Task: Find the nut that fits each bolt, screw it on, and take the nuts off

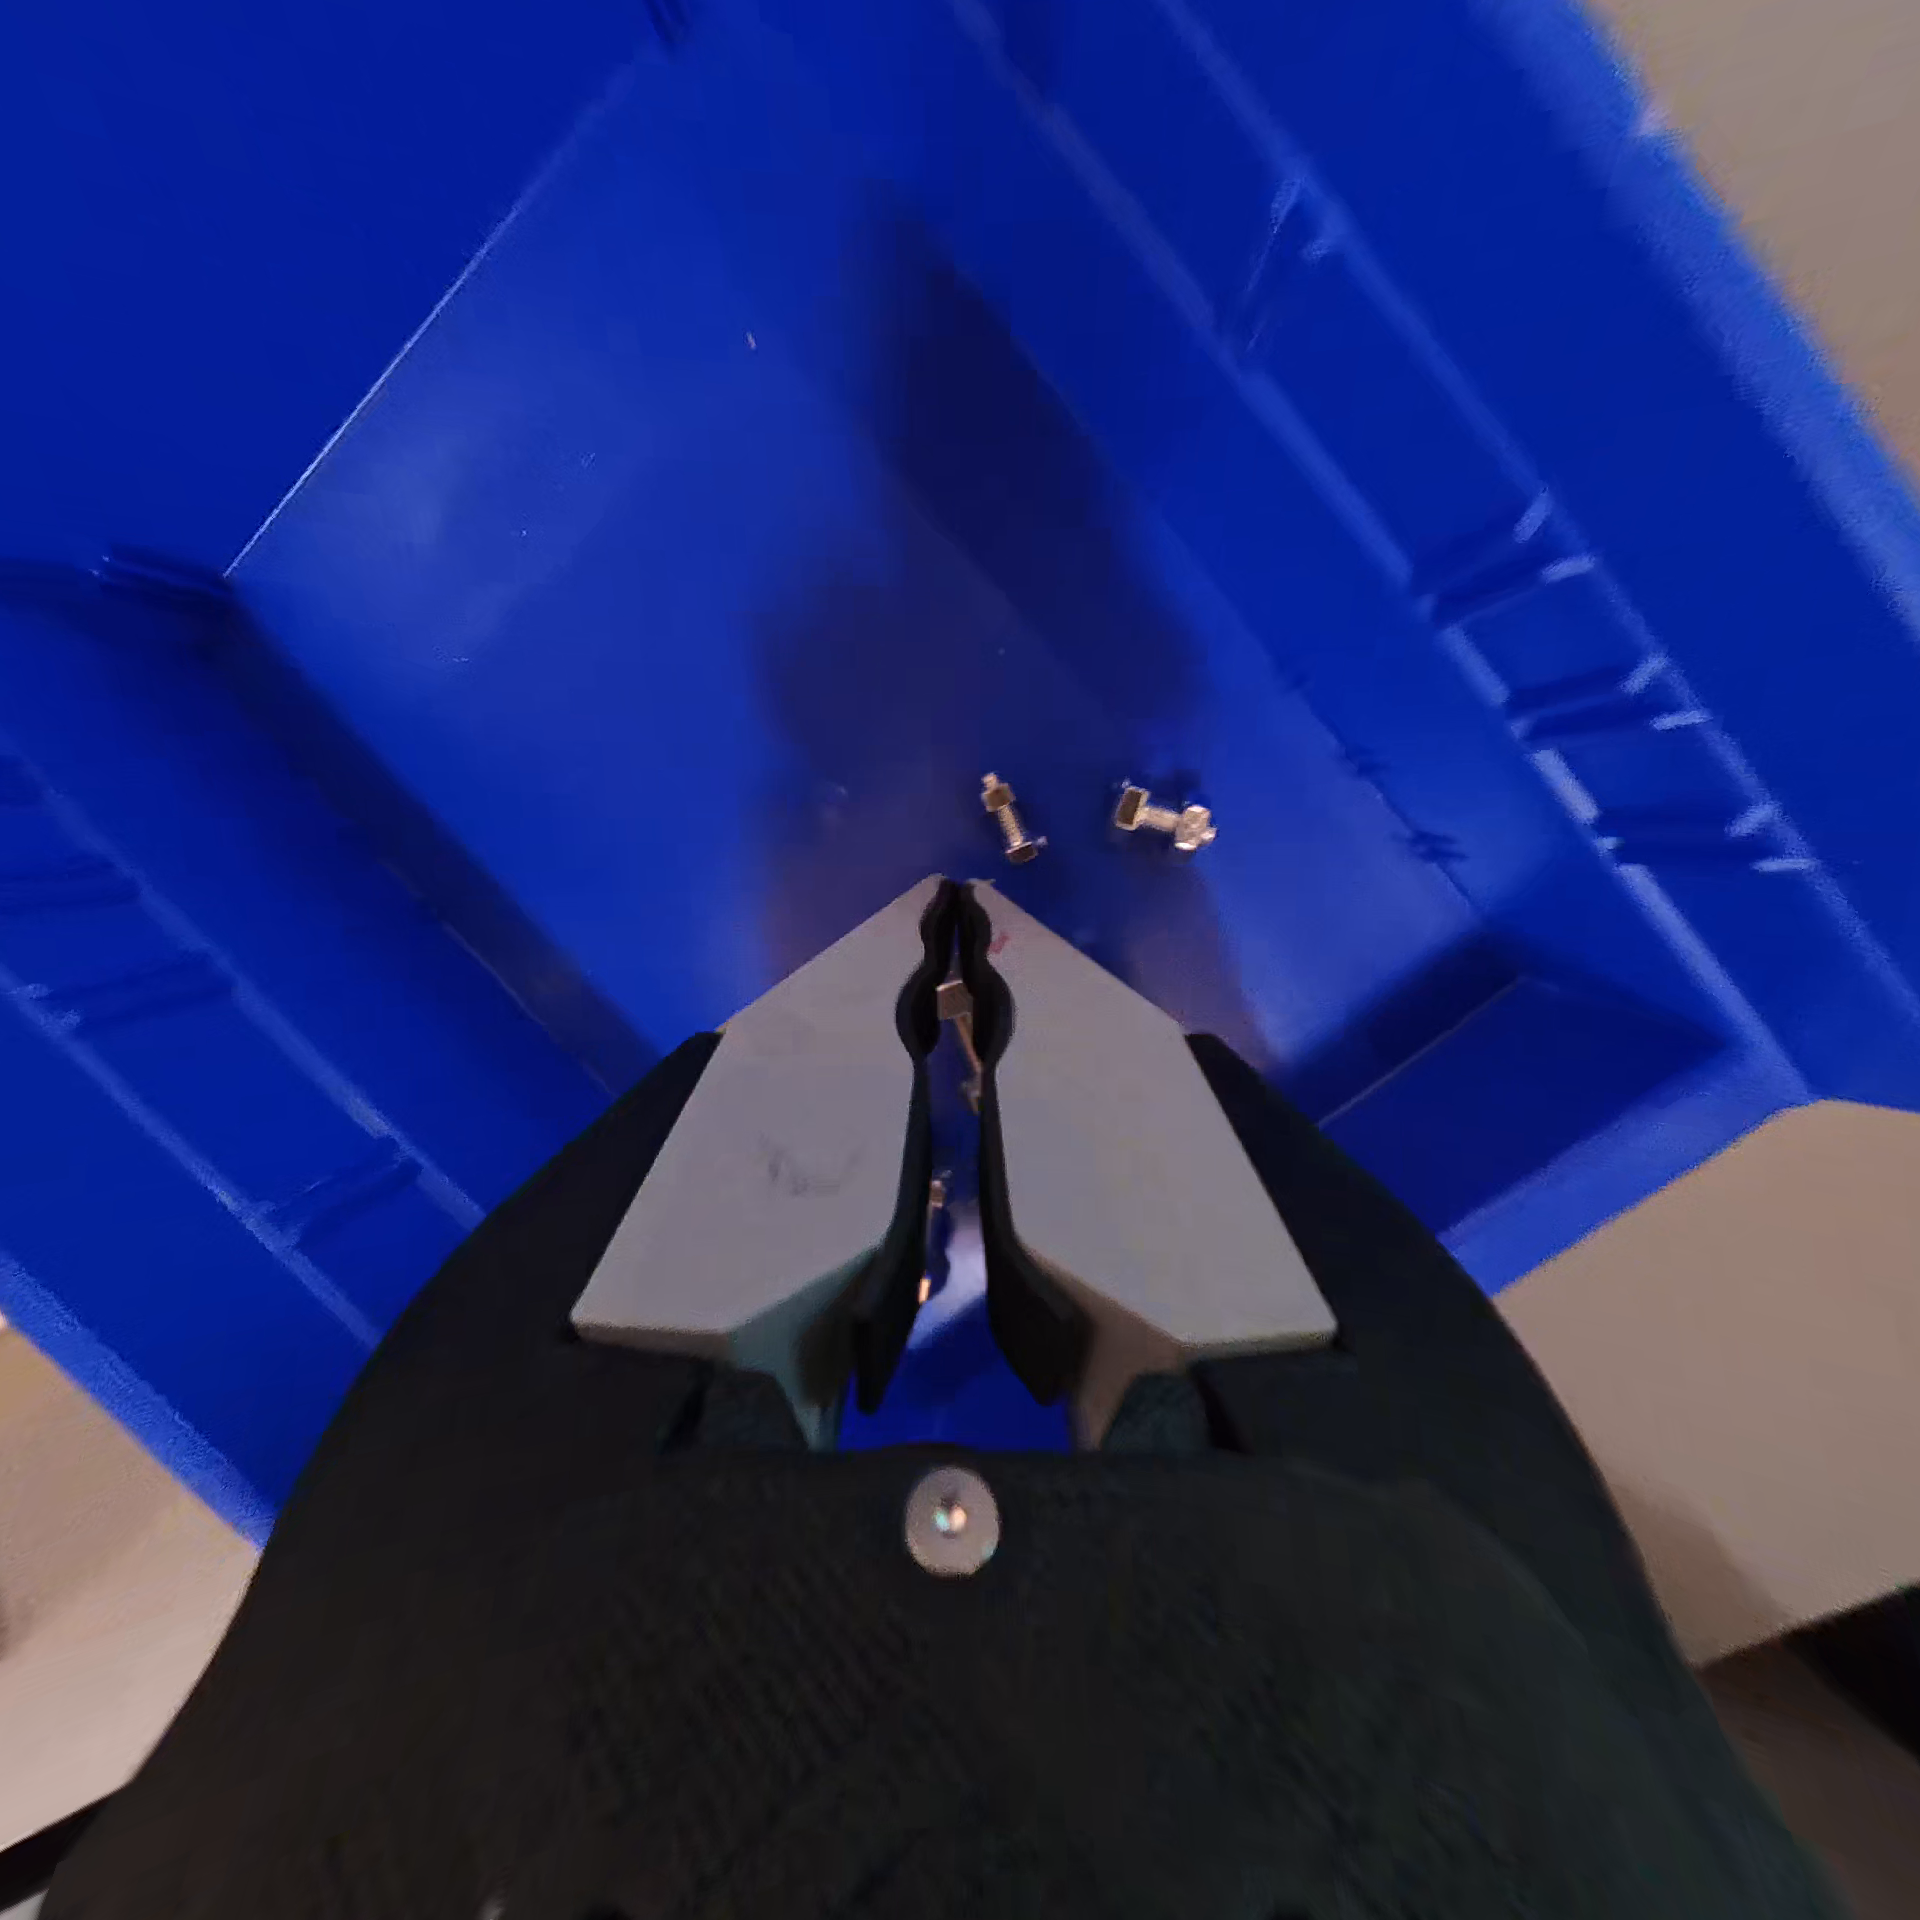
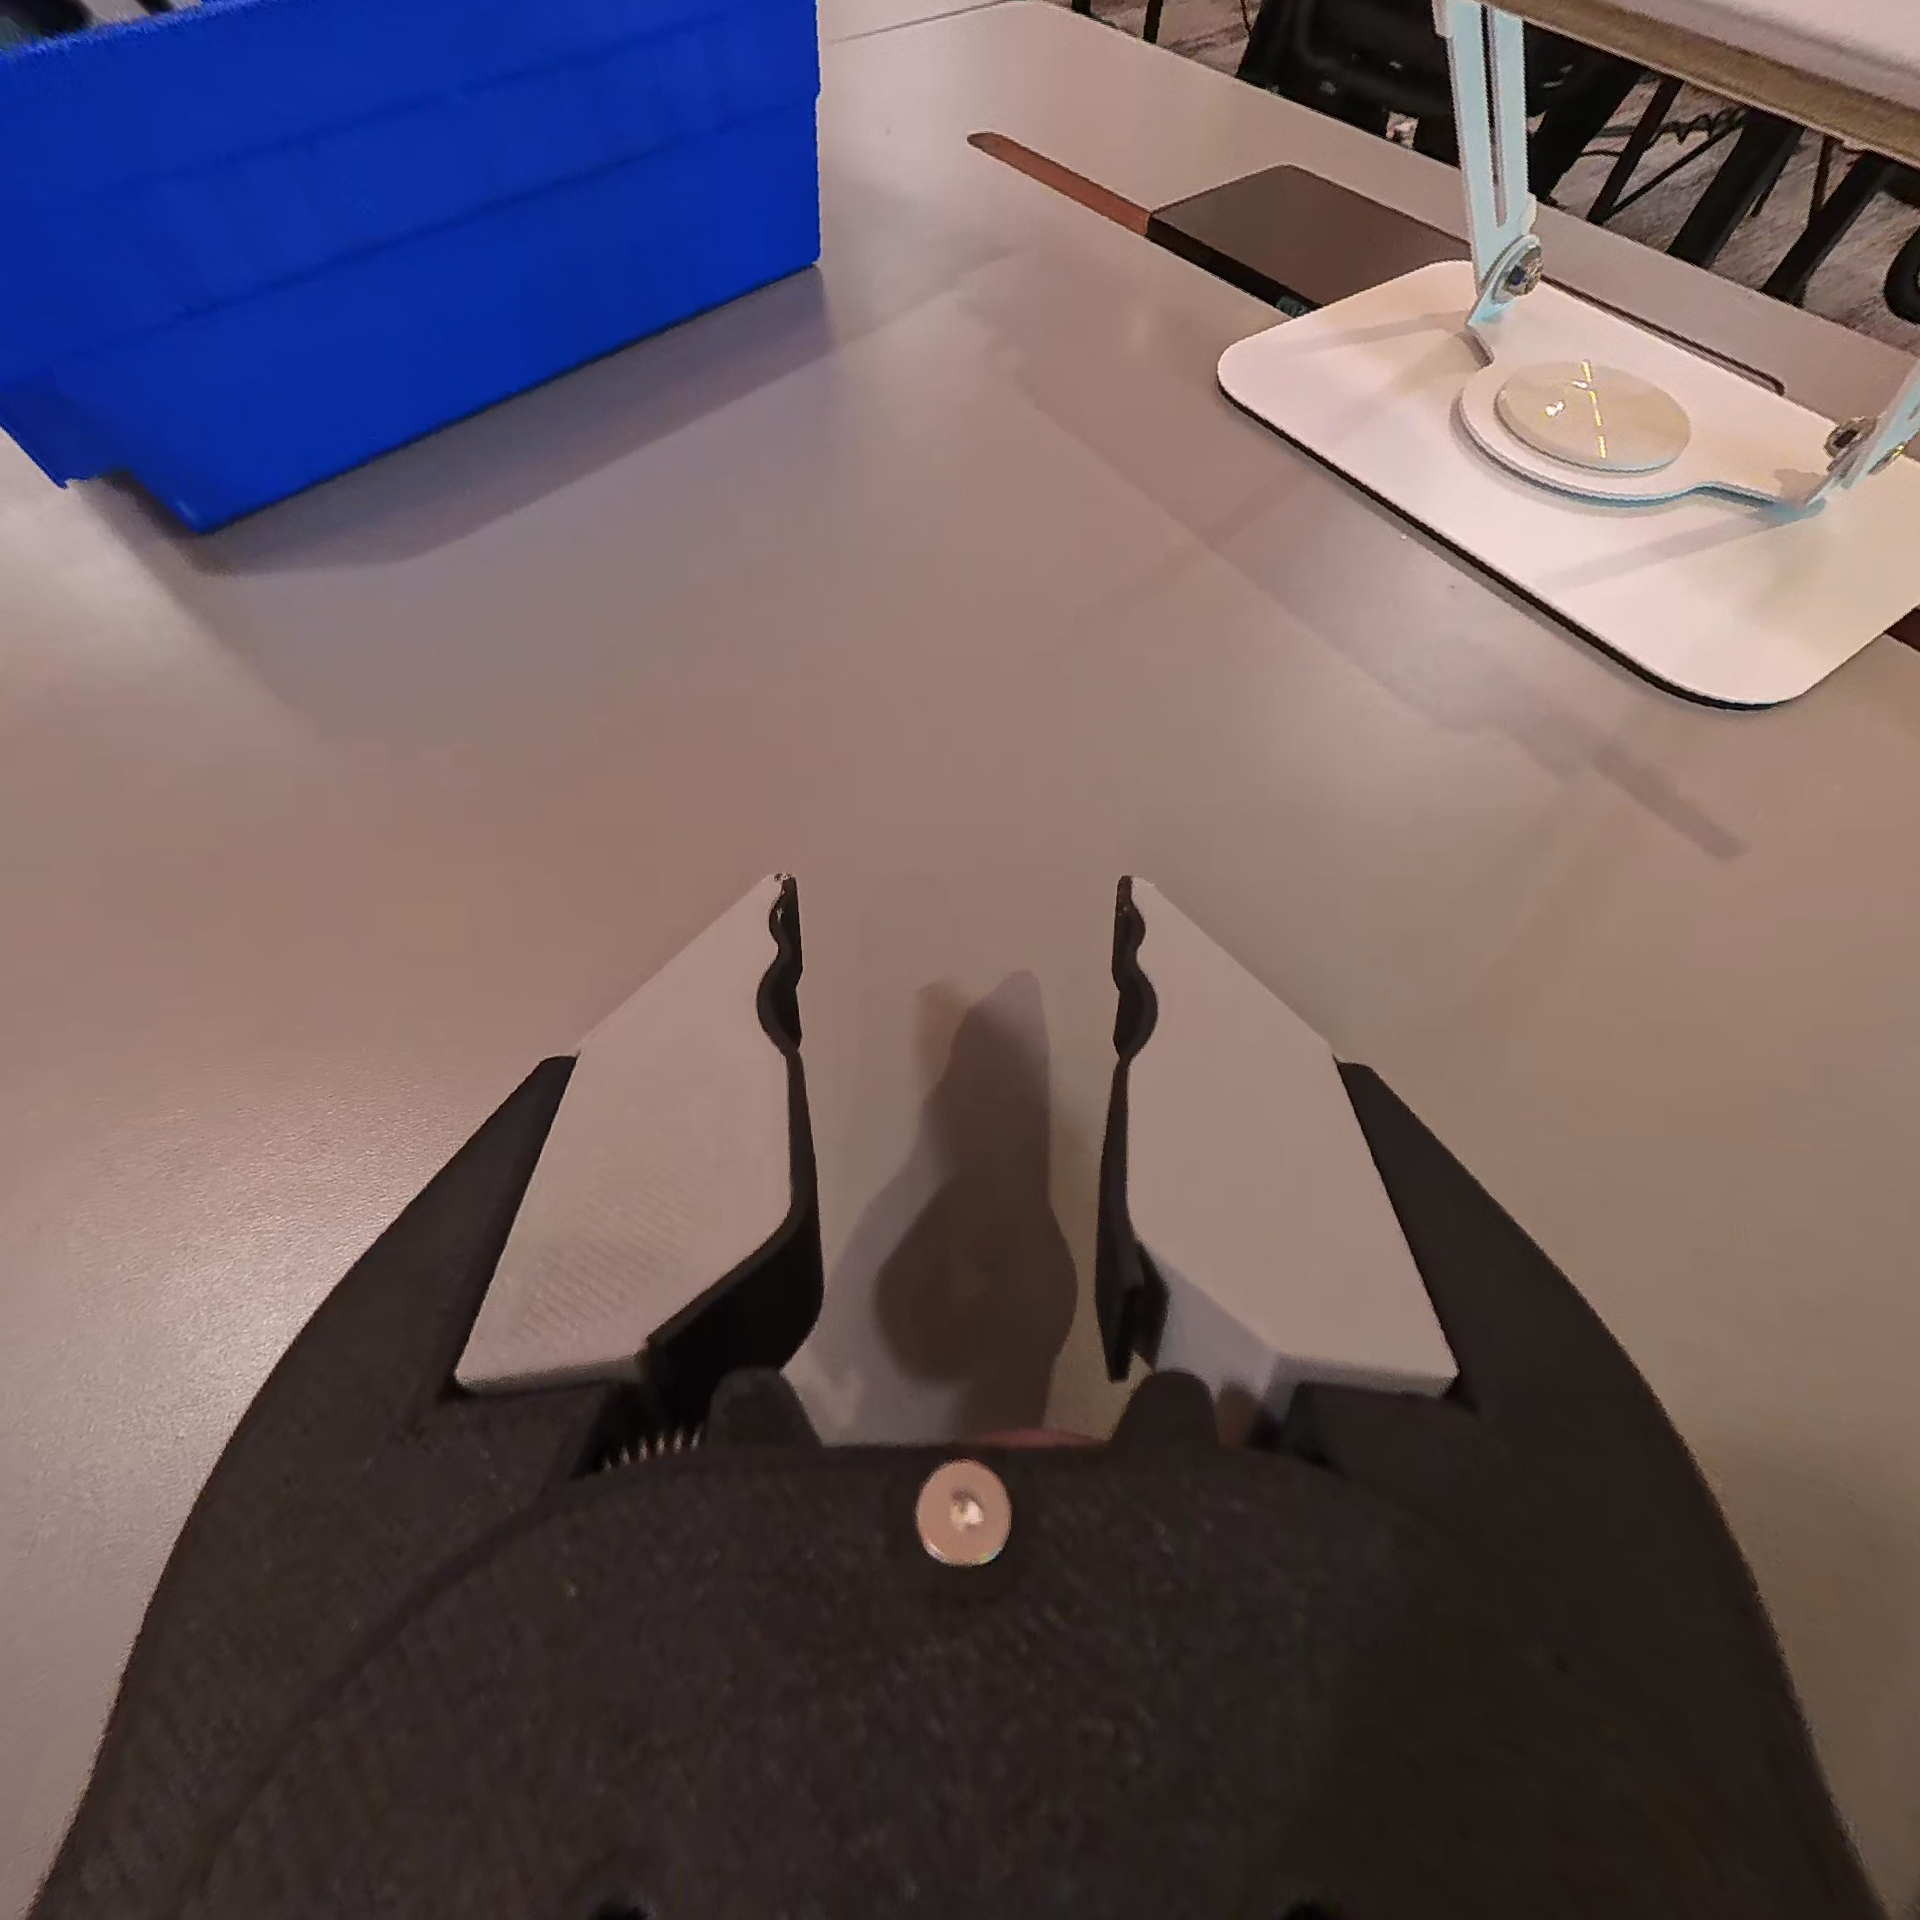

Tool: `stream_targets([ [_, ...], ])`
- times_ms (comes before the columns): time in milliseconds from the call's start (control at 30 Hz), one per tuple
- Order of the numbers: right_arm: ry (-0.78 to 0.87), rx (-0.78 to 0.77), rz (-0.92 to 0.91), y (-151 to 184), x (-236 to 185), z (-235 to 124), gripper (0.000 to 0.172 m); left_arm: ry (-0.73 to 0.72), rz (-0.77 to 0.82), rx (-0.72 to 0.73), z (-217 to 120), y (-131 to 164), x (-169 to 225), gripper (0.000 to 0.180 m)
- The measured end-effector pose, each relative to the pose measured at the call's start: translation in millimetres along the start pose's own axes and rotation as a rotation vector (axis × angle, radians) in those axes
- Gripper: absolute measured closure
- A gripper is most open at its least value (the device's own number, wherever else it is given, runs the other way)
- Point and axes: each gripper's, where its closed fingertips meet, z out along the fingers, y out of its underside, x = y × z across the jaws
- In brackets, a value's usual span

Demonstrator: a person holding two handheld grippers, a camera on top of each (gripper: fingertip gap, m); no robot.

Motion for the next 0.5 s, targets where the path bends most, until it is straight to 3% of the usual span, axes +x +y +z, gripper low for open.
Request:
stream_targets([
  [267, 0.002, 0.007, 0.002, -0.4, -0.1, -1.5, 0.114, 0.096, -0.122, -0.020, 12.9, -8.0, 15.2, 0.145],
  [300, 0.002, 0.009, 0.007, -0.5, 0.4, -1.8, 0.114, 0.081, -0.126, -0.030, 17.1, -7.0, 13.8, 0.146],
  [367, 0.005, 0.013, 0.016, -0.6, 1.5, -2.6, 0.114, 0.035, -0.100, -0.066, 29.1, -1.3, 8.7, 0.176],
  [500, 0.015, 0.014, 0.024, -0.2, 3.3, -3.4, 0.115, 0.019, -0.071, -0.090, 32.2, 0.0, 5.9, 0.177],
])
